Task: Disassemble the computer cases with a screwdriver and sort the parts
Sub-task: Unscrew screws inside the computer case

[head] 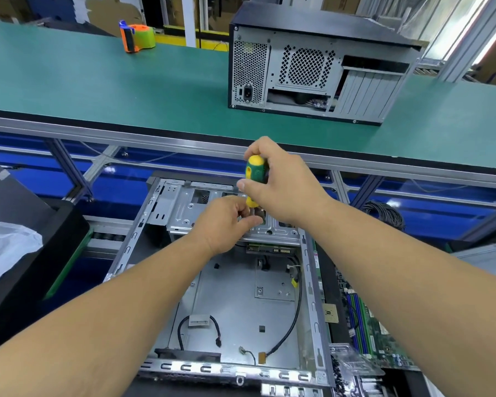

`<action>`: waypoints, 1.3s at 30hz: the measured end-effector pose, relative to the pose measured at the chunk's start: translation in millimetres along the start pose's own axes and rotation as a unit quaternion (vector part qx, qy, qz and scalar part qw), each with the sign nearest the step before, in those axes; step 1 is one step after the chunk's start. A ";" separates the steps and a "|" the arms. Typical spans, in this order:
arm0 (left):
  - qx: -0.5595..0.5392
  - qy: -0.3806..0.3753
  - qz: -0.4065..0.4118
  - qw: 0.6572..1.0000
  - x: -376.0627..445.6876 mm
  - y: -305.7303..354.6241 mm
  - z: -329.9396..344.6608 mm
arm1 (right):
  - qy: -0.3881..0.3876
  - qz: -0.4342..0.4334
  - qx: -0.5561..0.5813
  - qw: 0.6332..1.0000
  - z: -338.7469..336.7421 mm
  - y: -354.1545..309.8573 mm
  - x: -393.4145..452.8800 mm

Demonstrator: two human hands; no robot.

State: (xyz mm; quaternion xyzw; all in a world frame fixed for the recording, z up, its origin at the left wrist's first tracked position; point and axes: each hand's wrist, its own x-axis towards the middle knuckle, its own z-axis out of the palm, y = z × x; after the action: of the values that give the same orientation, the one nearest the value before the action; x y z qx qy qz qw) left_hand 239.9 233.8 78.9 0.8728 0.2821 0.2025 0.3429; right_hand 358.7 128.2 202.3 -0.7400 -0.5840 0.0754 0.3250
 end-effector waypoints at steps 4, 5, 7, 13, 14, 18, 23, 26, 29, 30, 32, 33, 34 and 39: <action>0.008 -0.011 0.031 0.999 -1.8 2.0 -1.1 | -0.005 0.000 -0.064 0.998 -4.6 -3.0 3.9; -0.003 -0.017 0.040 0.999 -1.9 1.5 -2.8 | -0.008 0.002 -0.067 0.998 -5.6 -2.6 4.2; -0.008 -0.016 0.044 0.999 -1.9 0.8 -3.4 | -0.010 0.004 -0.065 0.998 -6.1 -1.7 3.1; 0.038 0.011 0.009 0.999 -1.2 4.6 2.7 | 0.008 0.031 -0.013 0.999 -1.1 4.1 -1.0; 0.000 0.001 0.009 1.000 -1.3 3.7 1.2 | 0.008 0.036 -0.013 0.999 -0.5 5.0 -1.1; -0.125 0.025 0.010 0.992 -1.6 -4.0 -5.9 | 0.009 0.045 -0.012 0.999 -2.0 5.7 -1.6; -0.077 0.034 0.006 0.996 -4.3 -0.7 0.1 | 0.014 0.039 -0.013 0.999 -7.6 0.8 -2.2; -0.071 0.016 0.003 0.997 -3.6 -0.7 -3.0 | 0.019 0.042 -0.002 0.999 -12.5 -1.9 -2.6; -0.031 -0.017 0.023 0.999 -5.6 0.1 -7.0 | 0.033 0.050 0.006 0.998 -18.3 -3.4 -4.1; -0.006 -0.018 0.037 0.999 -6.6 -0.2 -5.6 | 0.037 0.054 0.007 0.998 -20.1 -3.4 -5.0; 0.052 -0.006 0.064 0.997 -7.1 -2.1 -0.9 | 0.046 0.058 0.007 0.997 -22.7 -3.8 -7.3; 0.071 -0.001 0.075 0.995 -6.8 -2.4 1.3 | 0.049 0.060 0.008 0.997 -23.9 -3.9 -8.9; 0.081 0.005 0.084 0.993 -6.3 -2.6 3.5 | 0.051 0.063 0.009 0.997 -24.8 -4.2 -10.6; 0.115 0.018 0.086 0.990 -12.5 7.4 3.5 | 0.069 0.072 0.030 0.995 -30.3 -11.1 -21.9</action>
State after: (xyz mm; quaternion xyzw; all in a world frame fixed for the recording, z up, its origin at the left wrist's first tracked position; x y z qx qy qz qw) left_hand 234.9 219.7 79.8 0.9234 0.2339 0.2133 0.2168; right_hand 357.7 97.4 226.3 -0.7738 -0.5024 0.0646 0.3802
